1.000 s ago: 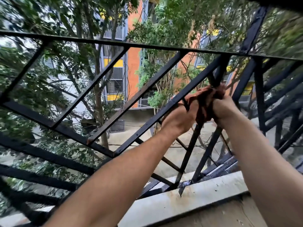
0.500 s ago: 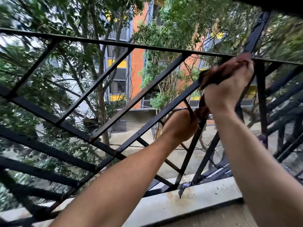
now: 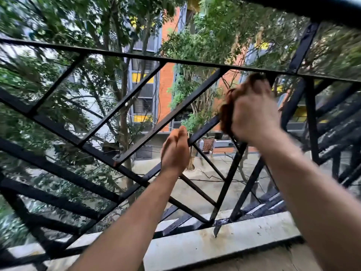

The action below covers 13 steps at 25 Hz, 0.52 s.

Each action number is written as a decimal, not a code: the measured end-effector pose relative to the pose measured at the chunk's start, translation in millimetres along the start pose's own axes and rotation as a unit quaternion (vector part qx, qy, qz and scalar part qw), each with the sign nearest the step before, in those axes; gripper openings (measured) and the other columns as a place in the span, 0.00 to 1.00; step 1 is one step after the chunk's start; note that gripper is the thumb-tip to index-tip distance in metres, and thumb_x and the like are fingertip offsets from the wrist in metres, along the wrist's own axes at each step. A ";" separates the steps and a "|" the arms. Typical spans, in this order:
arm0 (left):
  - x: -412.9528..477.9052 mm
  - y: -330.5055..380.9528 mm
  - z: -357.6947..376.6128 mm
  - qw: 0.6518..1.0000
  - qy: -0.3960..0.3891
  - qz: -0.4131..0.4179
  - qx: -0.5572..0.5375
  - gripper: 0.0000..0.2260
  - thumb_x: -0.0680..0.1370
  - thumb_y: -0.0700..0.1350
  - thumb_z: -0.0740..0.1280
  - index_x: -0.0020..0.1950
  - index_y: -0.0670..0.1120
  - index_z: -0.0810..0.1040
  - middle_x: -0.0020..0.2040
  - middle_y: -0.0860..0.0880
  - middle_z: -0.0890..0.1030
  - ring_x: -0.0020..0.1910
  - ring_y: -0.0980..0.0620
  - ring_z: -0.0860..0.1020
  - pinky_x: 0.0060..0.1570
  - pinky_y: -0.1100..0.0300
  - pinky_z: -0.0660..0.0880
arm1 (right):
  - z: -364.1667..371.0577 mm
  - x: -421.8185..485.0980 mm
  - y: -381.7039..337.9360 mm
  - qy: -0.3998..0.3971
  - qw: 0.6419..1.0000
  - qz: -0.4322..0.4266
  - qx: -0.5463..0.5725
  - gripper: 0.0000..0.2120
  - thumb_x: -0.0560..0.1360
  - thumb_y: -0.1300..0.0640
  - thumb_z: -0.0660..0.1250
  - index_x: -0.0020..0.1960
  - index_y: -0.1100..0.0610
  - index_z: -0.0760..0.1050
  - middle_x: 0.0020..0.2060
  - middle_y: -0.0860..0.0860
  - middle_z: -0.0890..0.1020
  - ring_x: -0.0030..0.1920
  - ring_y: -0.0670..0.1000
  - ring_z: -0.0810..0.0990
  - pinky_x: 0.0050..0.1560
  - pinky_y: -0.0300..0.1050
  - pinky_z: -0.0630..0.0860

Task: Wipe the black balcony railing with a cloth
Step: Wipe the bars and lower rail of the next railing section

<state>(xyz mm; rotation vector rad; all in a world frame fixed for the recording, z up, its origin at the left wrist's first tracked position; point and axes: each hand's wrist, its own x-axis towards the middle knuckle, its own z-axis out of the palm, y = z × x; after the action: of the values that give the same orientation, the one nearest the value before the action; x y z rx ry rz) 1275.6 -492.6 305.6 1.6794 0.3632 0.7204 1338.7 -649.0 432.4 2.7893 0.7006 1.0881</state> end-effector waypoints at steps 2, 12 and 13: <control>6.5 2.0 -7.4 0.994 -0.043 -0.043 -0.087 0.27 0.81 0.66 0.49 0.52 0.48 0.78 0.49 0.46 0.83 0.52 0.43 0.79 0.52 0.54 0.76 | 16.0 -19.7 -48.1 -0.040 0.995 -0.086 -0.036 0.16 0.77 0.48 0.67 0.59 0.58 0.79 0.55 0.54 0.78 0.55 0.54 0.69 0.70 0.53 0.67; 7.8 10.8 -41.2 0.970 -0.158 -0.107 -0.151 0.26 0.84 0.63 0.51 0.71 0.45 0.71 0.68 0.43 0.75 0.61 0.48 0.76 0.71 0.45 0.65 | 25.1 -44.4 -81.4 -0.061 0.997 -0.025 -0.035 0.20 0.77 0.49 0.62 0.66 0.53 0.77 0.68 0.60 0.74 0.69 0.62 0.67 0.74 0.59 0.66; 10.2 2.9 -46.9 0.970 -0.156 -0.109 -0.151 0.27 0.82 0.65 0.54 0.67 0.47 0.74 0.66 0.42 0.77 0.59 0.49 0.78 0.69 0.47 0.68 | 43.5 -73.0 -117.0 -0.054 0.994 -0.095 -0.008 0.22 0.76 0.45 0.64 0.68 0.51 0.77 0.69 0.59 0.74 0.70 0.63 0.65 0.73 0.58 0.67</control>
<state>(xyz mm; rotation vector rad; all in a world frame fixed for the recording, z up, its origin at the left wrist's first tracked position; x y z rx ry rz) 1253.1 -451.3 315.6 1.4081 0.1979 0.3210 1274.4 -571.9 328.2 2.6767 0.9189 0.8983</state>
